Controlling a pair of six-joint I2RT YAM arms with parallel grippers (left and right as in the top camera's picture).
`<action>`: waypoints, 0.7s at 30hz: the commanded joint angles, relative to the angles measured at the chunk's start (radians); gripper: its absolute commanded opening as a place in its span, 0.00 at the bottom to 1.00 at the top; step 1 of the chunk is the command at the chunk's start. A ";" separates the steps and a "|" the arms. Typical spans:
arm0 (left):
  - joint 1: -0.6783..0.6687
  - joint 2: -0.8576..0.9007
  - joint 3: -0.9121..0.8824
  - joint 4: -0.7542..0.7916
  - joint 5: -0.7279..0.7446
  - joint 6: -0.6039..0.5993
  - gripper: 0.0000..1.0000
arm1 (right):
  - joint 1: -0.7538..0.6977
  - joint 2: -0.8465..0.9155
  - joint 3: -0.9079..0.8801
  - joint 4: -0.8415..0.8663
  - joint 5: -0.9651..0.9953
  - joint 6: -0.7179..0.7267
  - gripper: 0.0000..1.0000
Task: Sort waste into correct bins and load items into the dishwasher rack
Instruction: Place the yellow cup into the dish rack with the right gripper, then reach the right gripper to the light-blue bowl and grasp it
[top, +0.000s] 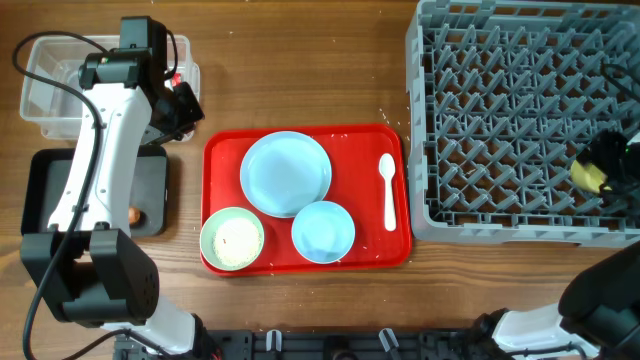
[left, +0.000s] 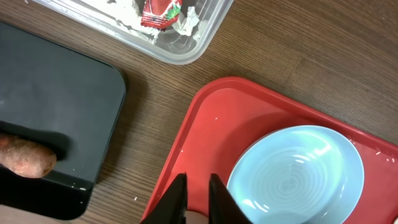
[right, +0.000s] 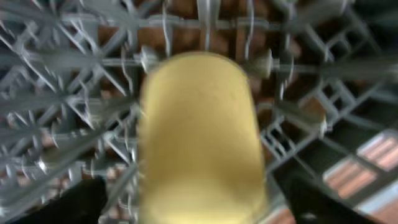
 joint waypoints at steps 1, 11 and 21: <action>0.004 -0.022 0.003 -0.006 -0.013 0.010 0.16 | -0.003 -0.009 0.031 0.041 -0.084 0.023 1.00; 0.004 -0.022 0.003 -0.036 -0.002 0.011 0.32 | 0.065 -0.159 0.108 -0.046 -0.370 -0.063 1.00; 0.005 -0.022 0.003 -0.051 0.013 0.010 0.50 | 0.686 -0.184 0.074 -0.184 -0.405 -0.205 1.00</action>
